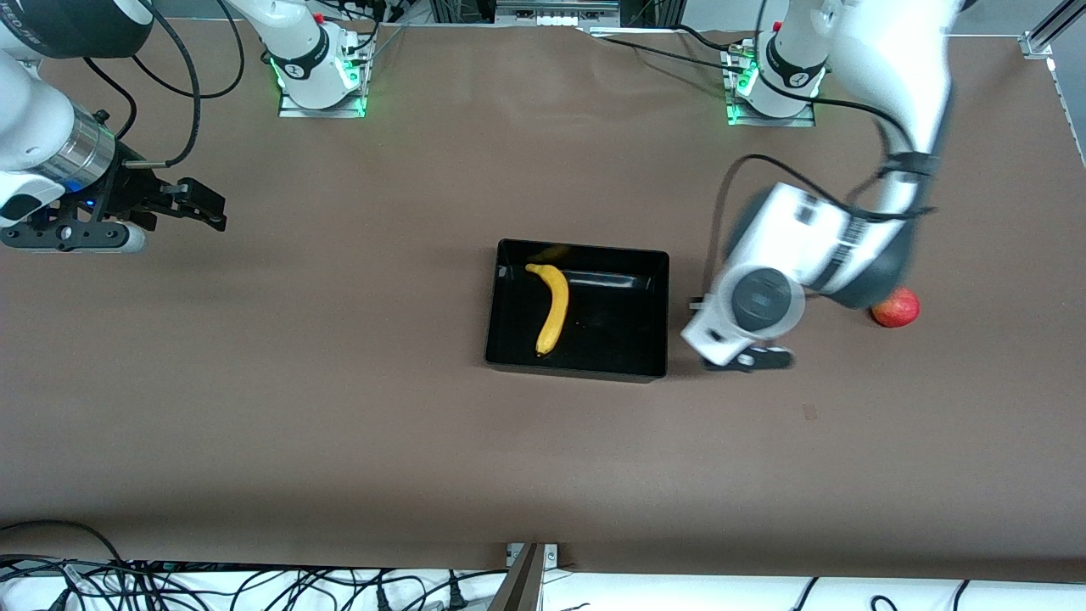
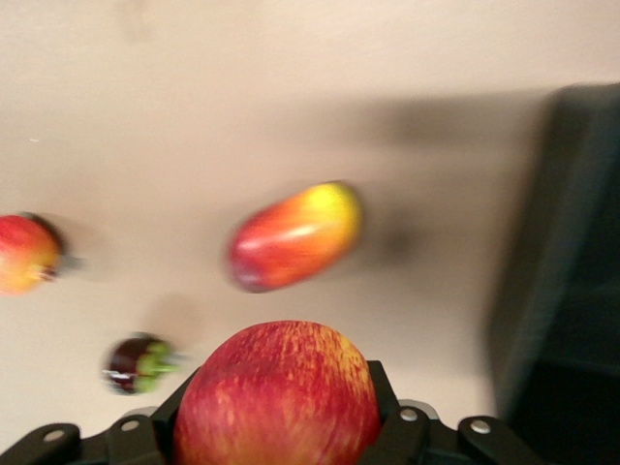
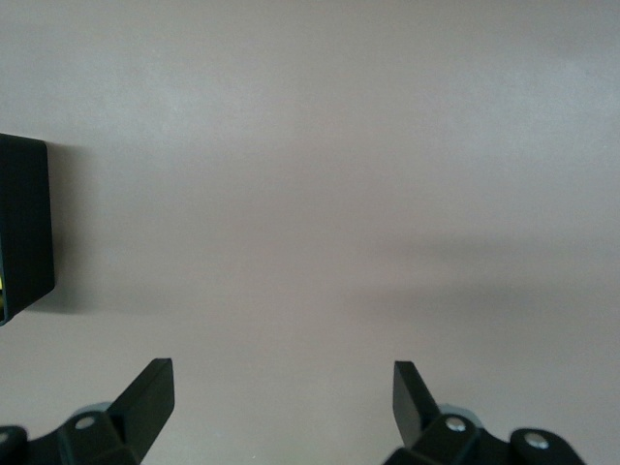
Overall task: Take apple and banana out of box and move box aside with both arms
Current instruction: 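Carry the apple beside the mango and release it with the left gripper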
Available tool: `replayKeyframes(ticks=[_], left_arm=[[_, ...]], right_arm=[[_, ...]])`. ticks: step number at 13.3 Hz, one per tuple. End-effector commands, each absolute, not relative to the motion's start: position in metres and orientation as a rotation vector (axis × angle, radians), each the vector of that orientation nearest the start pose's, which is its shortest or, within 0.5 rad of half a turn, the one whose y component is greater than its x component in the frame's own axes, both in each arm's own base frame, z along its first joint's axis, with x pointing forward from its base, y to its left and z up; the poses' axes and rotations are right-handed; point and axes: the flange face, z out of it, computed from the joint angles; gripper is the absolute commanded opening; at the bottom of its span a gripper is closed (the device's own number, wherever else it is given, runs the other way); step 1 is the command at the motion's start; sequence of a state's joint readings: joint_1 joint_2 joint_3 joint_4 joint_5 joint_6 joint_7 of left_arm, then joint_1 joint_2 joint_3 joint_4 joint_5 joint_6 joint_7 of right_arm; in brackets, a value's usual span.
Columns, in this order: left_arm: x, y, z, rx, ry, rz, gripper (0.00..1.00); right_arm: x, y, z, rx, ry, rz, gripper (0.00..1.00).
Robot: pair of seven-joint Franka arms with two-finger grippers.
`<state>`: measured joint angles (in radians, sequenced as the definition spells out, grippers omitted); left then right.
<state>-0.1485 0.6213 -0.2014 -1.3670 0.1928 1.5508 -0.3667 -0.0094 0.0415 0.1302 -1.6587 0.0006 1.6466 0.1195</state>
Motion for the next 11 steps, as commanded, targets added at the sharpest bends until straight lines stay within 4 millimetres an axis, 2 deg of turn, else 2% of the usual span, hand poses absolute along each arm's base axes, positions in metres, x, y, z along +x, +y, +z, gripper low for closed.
replayKeyframes(ticks=[1,2,3,4,6,7,9,11], left_arm=[[0.642,-0.093,0.308,-2.895,0.192,0.731,0.34],[0.632,-0.072,0.289,-2.895,0.222,0.802,0.33],[0.617,-0.062,0.277,-2.895,0.23,0.814,0.33],[0.602,-0.054,0.266,-2.908,0.232,0.776,0.33],[0.569,-0.055,0.238,-2.937,0.28,0.667,0.34],[0.557,-0.043,0.223,-2.953,0.276,0.637,0.34],[0.546,-0.029,0.198,-2.996,0.297,0.572,0.36],[0.547,-0.017,0.187,-3.016,0.334,0.561,0.47]], right_arm=[[0.561,0.066,0.572,-3.153,-0.019,0.066,1.0],[0.561,0.065,0.572,-3.154,-0.019,0.065,1.0],[0.561,0.066,0.572,-3.153,-0.019,0.066,1.0],[0.561,0.065,0.572,-3.153,-0.019,0.068,1.0],[0.561,0.065,0.572,-3.154,-0.019,0.068,1.0],[0.561,0.066,0.572,-3.153,-0.019,0.068,1.0],[0.561,0.065,0.572,-3.154,-0.019,0.068,1.0],[0.561,0.065,0.572,-3.154,-0.021,0.068,1.0]])
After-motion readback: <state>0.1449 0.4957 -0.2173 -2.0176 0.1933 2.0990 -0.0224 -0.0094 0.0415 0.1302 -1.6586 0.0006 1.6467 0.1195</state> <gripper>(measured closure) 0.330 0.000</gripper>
